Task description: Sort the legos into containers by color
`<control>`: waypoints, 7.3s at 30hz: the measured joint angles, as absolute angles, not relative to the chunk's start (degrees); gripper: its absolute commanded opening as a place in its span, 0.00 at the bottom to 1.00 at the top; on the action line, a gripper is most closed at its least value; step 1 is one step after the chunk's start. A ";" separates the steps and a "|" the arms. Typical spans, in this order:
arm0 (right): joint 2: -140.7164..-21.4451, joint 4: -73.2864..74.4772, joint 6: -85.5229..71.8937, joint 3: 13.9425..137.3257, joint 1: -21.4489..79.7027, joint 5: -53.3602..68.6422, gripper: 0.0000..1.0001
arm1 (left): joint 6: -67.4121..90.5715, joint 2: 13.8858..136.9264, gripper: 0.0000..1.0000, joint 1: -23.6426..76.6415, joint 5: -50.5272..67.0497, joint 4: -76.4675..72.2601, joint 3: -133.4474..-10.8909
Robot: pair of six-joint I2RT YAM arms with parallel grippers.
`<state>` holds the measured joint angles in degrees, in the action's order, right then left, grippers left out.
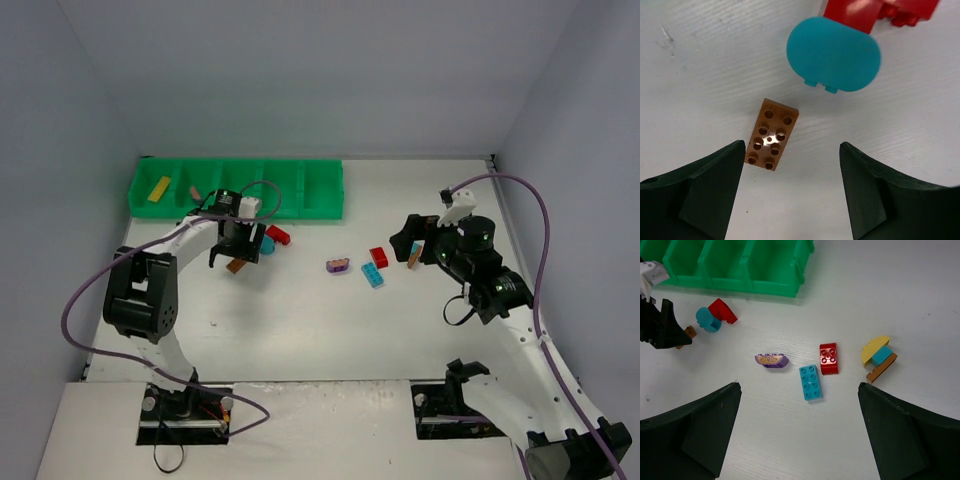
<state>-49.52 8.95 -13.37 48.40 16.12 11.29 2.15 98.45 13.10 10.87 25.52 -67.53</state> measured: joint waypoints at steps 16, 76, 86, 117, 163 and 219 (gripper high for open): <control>-48.40 8.95 -13.39 48.36 16.12 11.29 1.00 | 0.75 104.14 0.02 13.19 8.71 27.18 -67.92; -51.35 8.84 -13.37 47.48 17.52 12.69 1.00 | -5.17 106.32 0.76 15.14 16.08 25.58 -78.48; -53.34 8.47 -13.39 47.48 19.90 12.91 1.00 | -7.07 111.20 0.76 17.19 13.85 25.02 -78.63; -72.14 5.17 -18.39 59.59 24.56 25.26 0.80 | -13.56 83.74 0.34 21.98 21.19 11.94 -58.54; -84.88 -4.45 -28.80 64.34 32.21 37.50 0.42 | -15.81 70.17 0.34 36.42 19.42 10.28 -56.55; -70.39 2.31 -19.20 57.28 22.15 26.87 0.00 | -5.41 104.44 0.42 19.70 12.19 3.55 -87.74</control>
<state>-70.39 2.31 -19.20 57.28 22.15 26.87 -5.41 104.44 19.70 12.19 3.55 -87.74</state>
